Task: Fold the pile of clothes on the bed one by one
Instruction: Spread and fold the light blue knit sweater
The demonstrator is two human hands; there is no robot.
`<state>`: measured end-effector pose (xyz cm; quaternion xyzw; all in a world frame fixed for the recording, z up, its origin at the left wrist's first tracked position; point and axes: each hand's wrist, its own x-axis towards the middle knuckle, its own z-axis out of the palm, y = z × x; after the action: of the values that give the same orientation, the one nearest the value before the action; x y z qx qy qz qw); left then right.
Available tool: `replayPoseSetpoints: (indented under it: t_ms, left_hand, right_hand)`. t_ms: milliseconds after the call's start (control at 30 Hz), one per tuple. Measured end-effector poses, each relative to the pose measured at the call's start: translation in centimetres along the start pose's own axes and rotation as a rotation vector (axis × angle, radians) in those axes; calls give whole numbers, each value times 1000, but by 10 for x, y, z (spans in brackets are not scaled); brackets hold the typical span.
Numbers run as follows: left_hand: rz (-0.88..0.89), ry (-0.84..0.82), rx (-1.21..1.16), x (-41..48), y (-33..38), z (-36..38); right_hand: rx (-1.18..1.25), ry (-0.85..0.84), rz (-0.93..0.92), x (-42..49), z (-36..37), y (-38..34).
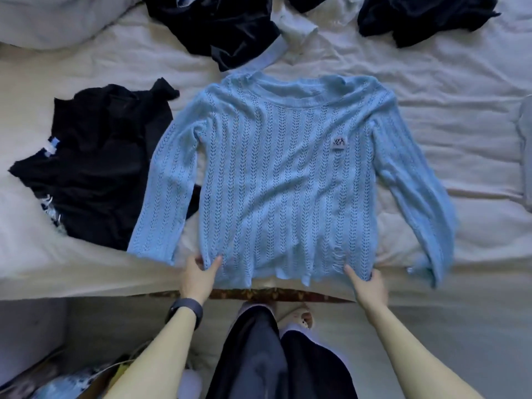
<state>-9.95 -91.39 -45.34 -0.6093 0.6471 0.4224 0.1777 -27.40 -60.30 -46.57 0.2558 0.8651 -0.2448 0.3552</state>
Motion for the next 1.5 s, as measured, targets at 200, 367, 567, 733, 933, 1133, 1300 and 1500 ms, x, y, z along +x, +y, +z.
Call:
replayPoseSetpoints:
  t_ms: [200,367,567,733,933,1133,1300,1500]
  left_hand:
    - [200,-85,-30,-4,-27,-15]
    - [212,152,-118,-19,-67,-32]
    - [130,198,-10,-9,-88,-11]
    - [75,309,201,-12,-67,27]
    - [666,248,527,-33,23,82]
    - [1013,123,817,13,94,143]
    - [966,68,952,43,83,161]
    - [945,127,889,41,95,164]
  right_hand:
    - [400,18,-150,-1,-18,41]
    - [406,207,-204,2,-48,99]
    - [193,153,-73,21,-31,136]
    - [-58,201,-106,12,-20,114]
    - [-239,361,-714,-15,3,42]
    - [-554,264,-872,36,41,-44]
    - [-751,-12,-805,72,29,-31]
    - [20,526,-701,82,-53,-23]
